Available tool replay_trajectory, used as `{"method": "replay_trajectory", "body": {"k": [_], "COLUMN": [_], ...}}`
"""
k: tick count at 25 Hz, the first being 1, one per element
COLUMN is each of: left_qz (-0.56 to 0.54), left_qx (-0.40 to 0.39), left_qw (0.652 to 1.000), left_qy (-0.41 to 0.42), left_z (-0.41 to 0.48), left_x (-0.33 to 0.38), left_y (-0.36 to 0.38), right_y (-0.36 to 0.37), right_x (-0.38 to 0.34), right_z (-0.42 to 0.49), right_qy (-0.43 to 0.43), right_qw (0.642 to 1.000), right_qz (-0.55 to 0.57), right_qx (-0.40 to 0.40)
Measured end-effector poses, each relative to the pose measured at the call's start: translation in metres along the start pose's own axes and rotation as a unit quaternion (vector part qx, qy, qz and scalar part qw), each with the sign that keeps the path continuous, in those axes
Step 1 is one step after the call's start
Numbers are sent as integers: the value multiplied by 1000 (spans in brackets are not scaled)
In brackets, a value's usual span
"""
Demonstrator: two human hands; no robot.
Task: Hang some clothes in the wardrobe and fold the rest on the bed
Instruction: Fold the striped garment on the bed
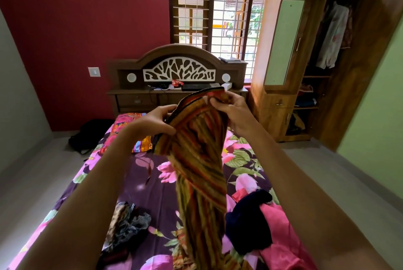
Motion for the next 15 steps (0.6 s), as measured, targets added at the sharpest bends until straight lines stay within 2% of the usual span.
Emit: {"method": "replay_trajectory", "body": {"k": [2,4,7,9,12,15], "left_qz": [-66,-137,-240,-226,-152,-128], "left_qx": [7,23,95,149,191,259], "left_qw": [998,990,965,960,966,951], "left_qy": [-10,-11,37,65,87,105], "left_z": [2,9,19,26,33,34], "left_x": [-14,-28,-46,-56,-63,-51], "left_y": [2,5,10,15,17,10], "right_y": [-6,-8,-14,-17,-23,-28], "right_x": [1,2,5,6,5,-5], "right_z": [2,2,2,3,2,-1], "right_qy": [-2,-16,-21,-14,-20,10], "right_qw": [998,998,996,996,989,974], "right_qz": [44,38,11,-15,-142,-227], "right_qx": [43,52,86,90,45,10]}}
Point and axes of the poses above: each hand's wrist, its own z-axis towards the middle knuckle, its own y-axis out of the palm, x = y × z, the point moved 3 cm from there along z, towards the middle knuckle, and after that the axes turned 11 degrees about -y, right-handed, at the moved point
